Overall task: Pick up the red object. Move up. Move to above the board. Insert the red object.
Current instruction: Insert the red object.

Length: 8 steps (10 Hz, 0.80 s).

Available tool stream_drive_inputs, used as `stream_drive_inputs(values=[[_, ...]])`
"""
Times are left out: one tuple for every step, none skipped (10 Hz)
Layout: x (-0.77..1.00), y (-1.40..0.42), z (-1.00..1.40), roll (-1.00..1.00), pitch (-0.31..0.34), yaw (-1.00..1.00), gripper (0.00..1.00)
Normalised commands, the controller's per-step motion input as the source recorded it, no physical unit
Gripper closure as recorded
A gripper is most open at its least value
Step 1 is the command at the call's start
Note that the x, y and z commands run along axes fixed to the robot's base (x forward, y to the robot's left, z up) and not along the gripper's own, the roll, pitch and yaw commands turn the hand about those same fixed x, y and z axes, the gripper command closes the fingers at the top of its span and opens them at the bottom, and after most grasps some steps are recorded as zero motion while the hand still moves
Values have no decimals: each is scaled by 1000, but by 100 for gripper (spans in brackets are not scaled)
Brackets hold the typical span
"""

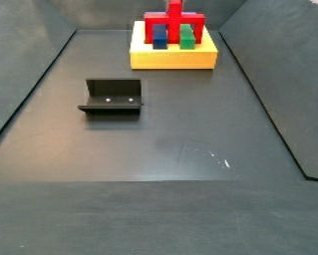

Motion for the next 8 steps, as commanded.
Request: stream_drive_inputs(values=[[57, 43, -160, 131, 19, 0, 100], [23, 83, -74, 107, 27, 0, 100], [0, 60, -20, 64, 14, 0, 100], [0, 20, 0, 29, 33, 3, 100], [9, 0, 34, 30, 33, 40, 100], [37, 0, 100, 21, 44, 54, 100], [40, 0, 66, 56, 43, 71, 100], [43, -9, 14, 130, 60, 77, 100]])
